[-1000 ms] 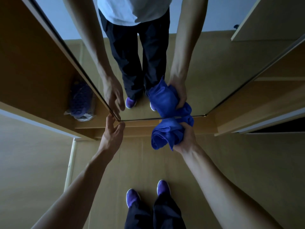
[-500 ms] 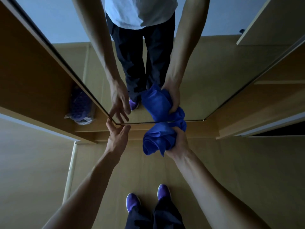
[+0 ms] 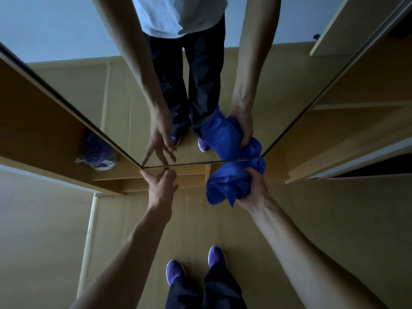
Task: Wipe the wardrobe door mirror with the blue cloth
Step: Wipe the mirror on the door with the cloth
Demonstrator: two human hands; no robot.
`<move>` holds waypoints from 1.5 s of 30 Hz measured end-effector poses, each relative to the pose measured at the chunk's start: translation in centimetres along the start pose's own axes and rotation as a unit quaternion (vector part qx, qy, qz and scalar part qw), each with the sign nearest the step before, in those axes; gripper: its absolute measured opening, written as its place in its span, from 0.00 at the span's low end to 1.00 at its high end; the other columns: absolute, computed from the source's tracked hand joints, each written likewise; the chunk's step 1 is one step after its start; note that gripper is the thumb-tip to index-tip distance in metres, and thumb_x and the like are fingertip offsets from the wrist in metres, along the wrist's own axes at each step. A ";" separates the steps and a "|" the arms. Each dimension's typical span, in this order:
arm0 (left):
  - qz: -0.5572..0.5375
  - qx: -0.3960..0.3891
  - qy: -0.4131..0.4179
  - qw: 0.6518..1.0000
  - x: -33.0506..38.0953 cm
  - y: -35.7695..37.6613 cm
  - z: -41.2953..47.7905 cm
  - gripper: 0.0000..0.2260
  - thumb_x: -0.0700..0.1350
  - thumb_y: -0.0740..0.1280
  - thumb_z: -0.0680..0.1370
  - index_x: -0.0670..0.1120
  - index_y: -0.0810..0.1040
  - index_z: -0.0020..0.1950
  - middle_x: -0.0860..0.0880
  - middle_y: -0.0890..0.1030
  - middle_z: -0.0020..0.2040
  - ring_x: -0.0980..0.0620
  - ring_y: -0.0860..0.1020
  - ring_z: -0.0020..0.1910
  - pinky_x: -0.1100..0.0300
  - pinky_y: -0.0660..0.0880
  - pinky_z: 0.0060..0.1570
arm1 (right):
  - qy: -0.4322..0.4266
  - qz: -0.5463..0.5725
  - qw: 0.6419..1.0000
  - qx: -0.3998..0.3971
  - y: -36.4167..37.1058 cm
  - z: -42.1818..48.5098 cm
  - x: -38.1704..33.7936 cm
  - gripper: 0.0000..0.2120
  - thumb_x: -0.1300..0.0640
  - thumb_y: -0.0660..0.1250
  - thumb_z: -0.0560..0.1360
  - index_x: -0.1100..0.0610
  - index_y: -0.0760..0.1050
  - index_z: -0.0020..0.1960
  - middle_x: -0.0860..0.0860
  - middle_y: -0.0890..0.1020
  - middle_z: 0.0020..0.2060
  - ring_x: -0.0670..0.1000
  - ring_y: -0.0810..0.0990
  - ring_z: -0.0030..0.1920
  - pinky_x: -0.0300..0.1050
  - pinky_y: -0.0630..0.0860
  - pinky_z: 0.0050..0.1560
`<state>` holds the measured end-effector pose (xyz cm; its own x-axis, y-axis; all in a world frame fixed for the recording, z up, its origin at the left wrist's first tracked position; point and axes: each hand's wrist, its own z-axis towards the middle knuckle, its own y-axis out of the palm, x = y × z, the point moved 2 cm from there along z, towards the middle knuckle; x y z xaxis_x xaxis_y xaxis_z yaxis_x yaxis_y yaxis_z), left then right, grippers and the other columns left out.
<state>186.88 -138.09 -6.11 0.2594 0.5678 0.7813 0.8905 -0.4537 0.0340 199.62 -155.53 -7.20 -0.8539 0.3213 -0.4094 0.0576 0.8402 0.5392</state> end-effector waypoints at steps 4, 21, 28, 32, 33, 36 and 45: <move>-0.081 -0.036 -0.107 0.990 -0.8 3.7 -0.2 0.27 0.39 0.64 0.82 0.43 0.61 0.80 0.45 0.81 0.62 0.49 0.81 0.57 0.52 0.80 0.55 | 0.034 -0.032 0.998 -0.040 1.0 -0.1 1.5 0.10 0.56 0.58 0.81 0.61 0.74 0.53 0.55 0.80 0.38 0.52 0.81 0.36 0.42 0.77 0.30; -0.200 -0.065 -0.148 0.966 -1.3 7.8 -0.4 0.16 0.36 0.55 0.81 0.35 0.75 0.64 0.37 0.82 0.61 0.41 0.82 0.61 0.47 0.76 0.65 | -0.044 -0.072 0.994 0.063 -4.5 0.8 -3.9 0.11 0.58 0.63 0.79 0.58 0.76 0.60 0.59 0.78 0.54 0.60 0.79 0.51 0.51 0.76 0.43; -0.201 -0.114 -0.186 0.955 -1.7 9.8 -1.8 0.15 0.39 0.56 0.81 0.36 0.78 0.63 0.40 0.83 0.61 0.43 0.81 0.62 0.50 0.76 0.63 | -0.018 -0.106 0.989 0.106 -3.8 0.7 -3.4 0.16 0.59 0.64 0.78 0.61 0.77 0.65 0.60 0.80 0.54 0.61 0.80 0.53 0.53 0.75 0.46; -0.221 -0.085 -0.184 0.954 -1.6 10.6 -1.8 0.18 0.37 0.55 0.81 0.34 0.75 0.68 0.38 0.80 0.63 0.41 0.79 0.65 0.46 0.73 0.69 | -0.088 -0.139 0.968 0.190 -4.7 -0.1 -6.3 0.13 0.63 0.68 0.74 0.60 0.77 0.58 0.57 0.81 0.48 0.58 0.82 0.45 0.50 0.76 0.44; -0.219 -0.083 -0.184 0.955 -1.6 10.7 -1.9 0.18 0.37 0.55 0.81 0.34 0.74 0.68 0.38 0.80 0.63 0.41 0.79 0.64 0.46 0.73 0.69 | -0.116 -0.145 0.963 0.197 -4.8 -0.4 -7.0 0.12 0.63 0.69 0.74 0.59 0.77 0.57 0.55 0.82 0.46 0.56 0.82 0.44 0.47 0.77 0.43; -0.214 -0.095 -0.177 0.956 -1.7 10.8 -2.3 0.16 0.37 0.54 0.81 0.36 0.75 0.65 0.40 0.81 0.56 0.43 0.80 0.55 0.48 0.76 0.62 | -0.197 -0.185 0.946 0.179 -4.2 -1.4 -8.8 0.11 0.63 0.71 0.72 0.53 0.78 0.52 0.48 0.82 0.42 0.49 0.82 0.42 0.39 0.76 0.36; 0.163 -0.113 -0.054 0.979 -1.6 10.9 -7.0 0.04 0.41 0.62 0.80 0.46 0.77 0.49 0.42 0.79 0.46 0.47 0.77 0.40 0.55 0.73 0.41 | -0.219 -0.281 0.925 0.131 -4.6 -2.1 -11.2 0.08 0.63 0.71 0.74 0.50 0.77 0.44 0.39 0.82 0.28 0.37 0.81 0.31 0.27 0.70 0.26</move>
<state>193.58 -148.76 -2.62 0.5644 0.4312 0.7040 0.6515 -0.7564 -0.0590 207.80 -163.92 -3.54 -0.4991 -0.1003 -0.8607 -0.1586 0.9871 -0.0230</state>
